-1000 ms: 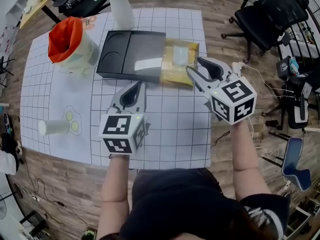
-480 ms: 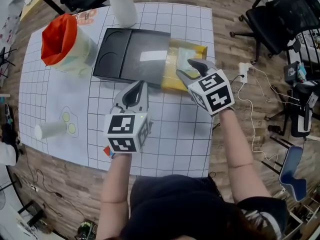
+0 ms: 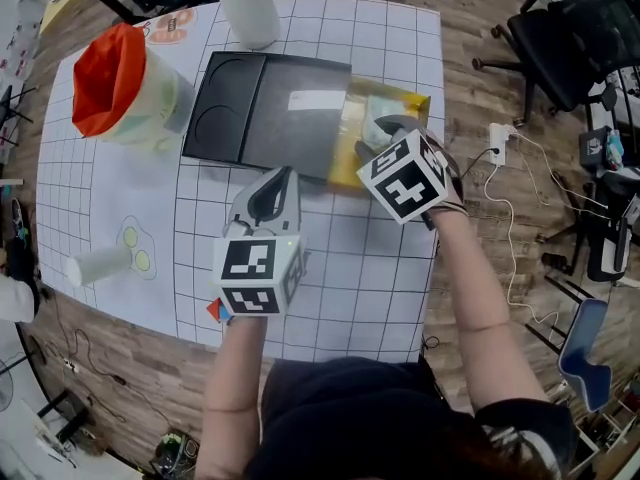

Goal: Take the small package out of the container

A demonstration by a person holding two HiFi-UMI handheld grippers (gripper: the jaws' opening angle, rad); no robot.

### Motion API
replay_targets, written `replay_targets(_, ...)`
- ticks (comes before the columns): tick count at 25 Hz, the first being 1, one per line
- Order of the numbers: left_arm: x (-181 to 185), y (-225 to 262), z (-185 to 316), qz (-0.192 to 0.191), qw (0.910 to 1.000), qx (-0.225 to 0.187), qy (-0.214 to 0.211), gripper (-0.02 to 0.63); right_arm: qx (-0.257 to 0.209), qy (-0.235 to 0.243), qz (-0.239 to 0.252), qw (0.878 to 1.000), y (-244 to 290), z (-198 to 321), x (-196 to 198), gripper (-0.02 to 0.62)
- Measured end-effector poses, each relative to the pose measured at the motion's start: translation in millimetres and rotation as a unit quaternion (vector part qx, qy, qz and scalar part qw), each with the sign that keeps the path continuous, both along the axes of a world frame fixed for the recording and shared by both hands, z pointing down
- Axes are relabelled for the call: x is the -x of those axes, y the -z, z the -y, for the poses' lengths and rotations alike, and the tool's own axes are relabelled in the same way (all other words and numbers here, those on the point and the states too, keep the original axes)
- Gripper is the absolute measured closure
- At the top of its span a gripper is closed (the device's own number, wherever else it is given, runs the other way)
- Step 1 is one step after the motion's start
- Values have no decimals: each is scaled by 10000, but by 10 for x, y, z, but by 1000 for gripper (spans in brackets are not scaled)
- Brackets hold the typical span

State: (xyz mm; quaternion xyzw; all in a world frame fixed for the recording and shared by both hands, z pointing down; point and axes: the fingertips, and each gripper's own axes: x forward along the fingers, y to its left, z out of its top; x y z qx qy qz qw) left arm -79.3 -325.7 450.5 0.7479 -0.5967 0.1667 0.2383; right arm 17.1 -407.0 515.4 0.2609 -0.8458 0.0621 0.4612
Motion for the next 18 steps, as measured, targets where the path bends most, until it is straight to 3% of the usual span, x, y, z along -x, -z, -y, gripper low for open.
replay_targets(8, 46, -53, 15, 1, 10000, 40, 85, 578, 82, 288, -937, 9952, -190, -47, -34, 440)
replay_targets(12, 88, -40, 2, 35, 9999, 28, 113, 578, -132, 449, -1320, 9901, -237, -36, -56, 528)
replay_targets(18, 153, 10, -51, 108, 9998, 1, 196, 578, -154, 391, -1102, 9930, -162, -21, -67, 572)
